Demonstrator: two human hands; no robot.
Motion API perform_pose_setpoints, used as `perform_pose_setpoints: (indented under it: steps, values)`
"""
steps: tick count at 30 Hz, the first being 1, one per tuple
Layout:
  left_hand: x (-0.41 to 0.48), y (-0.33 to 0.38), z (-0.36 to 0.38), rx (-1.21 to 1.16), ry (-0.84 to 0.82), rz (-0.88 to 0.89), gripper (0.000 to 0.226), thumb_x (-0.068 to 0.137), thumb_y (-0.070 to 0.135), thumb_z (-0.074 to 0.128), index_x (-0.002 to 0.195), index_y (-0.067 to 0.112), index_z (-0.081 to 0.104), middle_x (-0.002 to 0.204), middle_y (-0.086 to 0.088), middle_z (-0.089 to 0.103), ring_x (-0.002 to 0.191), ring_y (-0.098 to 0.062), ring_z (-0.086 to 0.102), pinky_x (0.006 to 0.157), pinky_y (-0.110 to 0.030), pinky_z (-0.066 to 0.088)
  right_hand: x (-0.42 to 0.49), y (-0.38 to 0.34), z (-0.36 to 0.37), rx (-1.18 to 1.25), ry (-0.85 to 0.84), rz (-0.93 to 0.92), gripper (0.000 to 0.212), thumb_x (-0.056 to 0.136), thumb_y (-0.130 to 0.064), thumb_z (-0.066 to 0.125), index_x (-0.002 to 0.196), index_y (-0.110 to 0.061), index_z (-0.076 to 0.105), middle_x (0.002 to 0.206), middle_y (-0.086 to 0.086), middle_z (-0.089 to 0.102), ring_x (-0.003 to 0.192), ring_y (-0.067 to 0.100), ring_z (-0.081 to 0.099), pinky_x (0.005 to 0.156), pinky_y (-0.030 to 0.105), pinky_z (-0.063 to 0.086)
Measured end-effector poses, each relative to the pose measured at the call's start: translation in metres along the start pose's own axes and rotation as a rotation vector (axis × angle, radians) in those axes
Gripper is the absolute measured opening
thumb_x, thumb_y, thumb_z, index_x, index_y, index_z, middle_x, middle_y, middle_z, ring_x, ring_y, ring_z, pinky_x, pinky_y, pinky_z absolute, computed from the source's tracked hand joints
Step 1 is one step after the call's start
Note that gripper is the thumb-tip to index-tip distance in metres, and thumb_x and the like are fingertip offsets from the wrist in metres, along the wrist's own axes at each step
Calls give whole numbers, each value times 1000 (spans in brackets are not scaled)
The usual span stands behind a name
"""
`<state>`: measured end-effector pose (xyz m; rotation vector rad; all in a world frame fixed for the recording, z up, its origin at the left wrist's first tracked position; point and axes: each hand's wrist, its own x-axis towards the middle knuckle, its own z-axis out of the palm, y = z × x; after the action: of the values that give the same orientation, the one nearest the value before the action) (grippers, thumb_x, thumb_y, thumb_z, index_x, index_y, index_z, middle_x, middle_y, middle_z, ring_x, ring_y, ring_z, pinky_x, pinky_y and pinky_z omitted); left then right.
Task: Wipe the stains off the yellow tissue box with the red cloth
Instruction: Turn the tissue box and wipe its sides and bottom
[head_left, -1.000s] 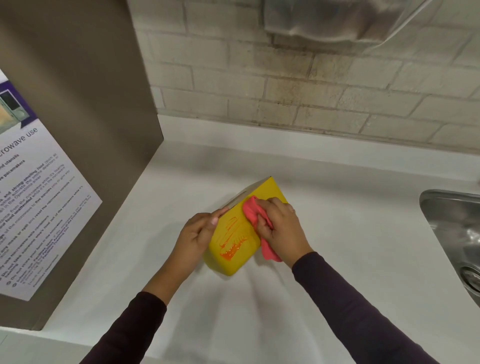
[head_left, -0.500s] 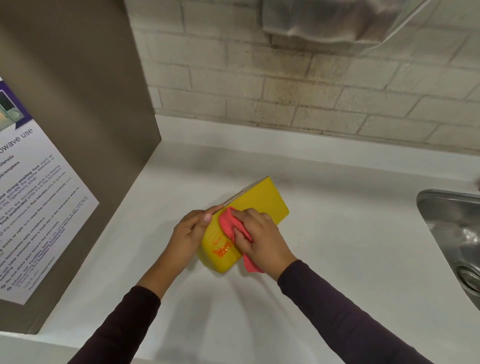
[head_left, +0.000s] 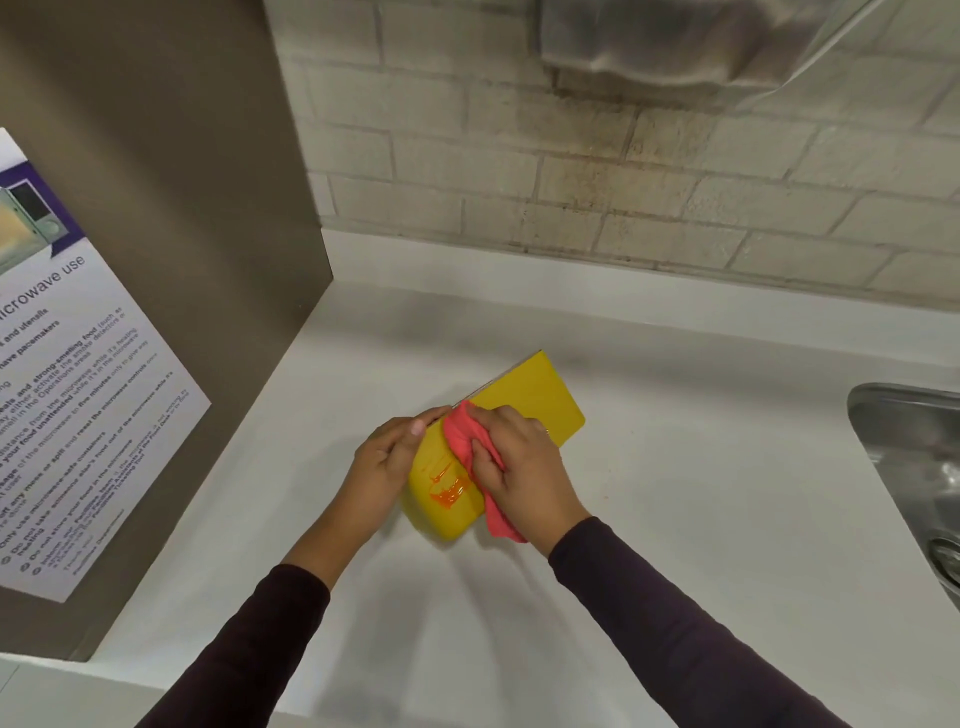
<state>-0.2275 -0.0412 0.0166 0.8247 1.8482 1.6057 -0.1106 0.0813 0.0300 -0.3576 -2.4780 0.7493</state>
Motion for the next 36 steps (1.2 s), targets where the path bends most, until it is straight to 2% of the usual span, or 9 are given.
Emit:
perform_pose_setpoints:
  steps: [4, 7, 12, 14, 17, 19, 24, 32, 36]
  values:
    - [1, 0, -1, -5, -18, -3, 31, 90, 42, 39, 107, 41, 66, 115, 8, 65, 111, -5, 58, 97, -27, 44, -7, 2, -3, -84, -116, -165, 38, 87, -17, 59, 123, -5, 57, 96, 13, 63, 82, 26, 57, 80, 26, 31]
    - [3, 1, -2, 27, -36, 14, 32, 96, 31, 38, 102, 47, 65, 107, 17, 68, 105, 0, 60, 88, -16, 46, -7, 17, -16, -221, -173, -260, 38, 86, -17, 59, 122, -5, 58, 96, 13, 64, 80, 30, 60, 79, 28, 32]
    - [4, 2, -2, 41, -21, 13, 30, 96, 31, 38, 102, 47, 62, 108, 18, 63, 100, 9, 58, 79, -8, 46, 5, 27, -17, -71, -41, 36, 35, 92, -15, 54, 127, -9, 54, 102, 12, 60, 91, 33, 55, 84, 29, 34]
    - [4, 4, -2, 33, -14, 21, 30, 97, 30, 39, 102, 48, 62, 105, 20, 65, 100, 10, 58, 78, -6, 45, 8, 21, -10, -41, 0, 75, 34, 93, -18, 51, 126, -9, 55, 106, 12, 61, 93, 33, 55, 85, 33, 38]
    - [3, 2, 0, 49, -9, 50, 29, 94, 37, 37, 101, 49, 62, 101, 27, 67, 101, 8, 59, 81, -7, 44, 8, 6, -1, -10, -8, 9, 37, 92, -20, 49, 127, -9, 54, 104, 11, 62, 93, 27, 56, 85, 29, 37]
    - [4, -2, 0, 60, 13, 47, 31, 91, 42, 35, 103, 47, 63, 106, 20, 67, 105, 4, 58, 89, -13, 42, 6, -5, 5, -10, -46, -58, 37, 91, -18, 50, 127, -8, 54, 102, 10, 62, 90, 25, 55, 83, 26, 34]
    - [6, -6, -3, 56, -40, 72, 44, 94, 48, 32, 115, 28, 65, 118, 6, 66, 116, -7, 57, 101, -24, 41, 3, -13, 4, -89, -143, -203, 35, 89, -15, 54, 123, -6, 57, 95, 11, 62, 81, 27, 57, 75, 36, 40]
    - [6, 8, -5, 18, -89, 37, 36, 94, 36, 31, 111, 33, 62, 112, 15, 65, 105, 6, 59, 86, -7, 42, 7, 0, -7, -176, -248, -357, 34, 80, -3, 66, 114, -8, 65, 87, 14, 60, 76, 29, 58, 72, 34, 40]
    - [5, 8, -4, 27, -54, 31, 34, 99, 24, 32, 106, 36, 62, 109, 17, 64, 100, 12, 58, 82, -4, 42, 4, 16, -16, -207, -197, -311, 31, 85, -11, 58, 116, -9, 64, 89, 15, 60, 77, 30, 58, 76, 33, 36]
